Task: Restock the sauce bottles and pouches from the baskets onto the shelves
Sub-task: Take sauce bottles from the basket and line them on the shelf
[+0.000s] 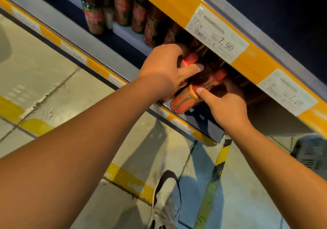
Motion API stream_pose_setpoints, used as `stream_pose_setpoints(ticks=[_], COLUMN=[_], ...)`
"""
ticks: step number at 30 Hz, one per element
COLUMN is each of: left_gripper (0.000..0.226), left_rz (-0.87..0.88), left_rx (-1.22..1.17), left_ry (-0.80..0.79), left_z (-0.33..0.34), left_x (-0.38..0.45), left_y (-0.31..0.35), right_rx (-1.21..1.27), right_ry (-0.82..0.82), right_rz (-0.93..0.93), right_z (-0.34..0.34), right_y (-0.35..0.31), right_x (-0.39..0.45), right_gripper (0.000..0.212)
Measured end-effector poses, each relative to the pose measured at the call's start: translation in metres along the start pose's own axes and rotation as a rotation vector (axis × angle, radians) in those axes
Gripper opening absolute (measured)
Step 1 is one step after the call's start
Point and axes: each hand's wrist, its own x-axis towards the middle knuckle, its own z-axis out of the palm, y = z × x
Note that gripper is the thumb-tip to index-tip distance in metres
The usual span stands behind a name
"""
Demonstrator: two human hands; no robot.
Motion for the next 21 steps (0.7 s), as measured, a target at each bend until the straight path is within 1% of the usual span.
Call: stream_pose_setpoints(ticks=[2, 3, 4, 6, 8, 11, 13, 16, 17, 19, 20, 21], left_gripper=[0.047, 0.047, 0.049, 0.048, 0.044, 0.041, 0.045, 0.046, 0.046, 0.047, 0.049, 0.051], left_rz=[0.027, 0.038, 0.046, 0.052, 0.040, 0.000, -0.010, -0.019, -0.018, -0.015, -0.019, -0.024], left_rx=[-0.070, -0.086, -0.089, -0.095, -0.097, -0.048, -0.023, 0.020, 0.026, 0.036, 0.048, 0.059], left_ry=[0.003, -0.007, -0.020, -0.044, -0.082, -0.134, -0.143, -0.102, -0.077, -0.027, -0.005, 0.010], left_z=[0.006, 0.008, 0.010, 0.012, 0.013, 0.020, 0.028, 0.037, 0.040, 0.046, 0.049, 0.052], left_x=[-0.006, -0.009, -0.011, -0.012, -0.014, -0.018, -0.019, -0.018, -0.017, -0.016, -0.016, -0.016], left_y=[-0.005, -0.007, -0.010, -0.017, -0.024, -0.039, -0.047, -0.055, -0.057, -0.059, -0.060, -0.060], right_rx=[0.081, 0.139, 0.186, 0.204, 0.201, 0.188, 0.156, 0.152, 0.137, 0.087, 0.085, 0.098], right_ry=[-0.017, -0.041, -0.076, -0.134, -0.145, -0.093, -0.016, 0.097, 0.100, 0.066, 0.045, 0.029], right_rz=[0.004, -0.001, -0.011, -0.045, -0.036, -0.012, -0.007, 0.051, 0.096, 0.181, 0.202, 0.220], right_z=[0.006, 0.010, 0.013, 0.020, 0.026, 0.032, 0.036, 0.037, 0.036, 0.036, 0.036, 0.036], right_y=[0.004, 0.007, 0.009, 0.015, 0.016, 0.017, 0.018, 0.025, 0.028, 0.035, 0.039, 0.040], right_x=[-0.003, -0.007, -0.011, -0.015, -0.016, -0.013, -0.014, -0.010, -0.007, 0.000, 0.003, 0.005], right_gripper=[0.027, 0.022, 0.021, 0.025, 0.030, 0.026, 0.025, 0.033, 0.041, 0.071, 0.079, 0.080])
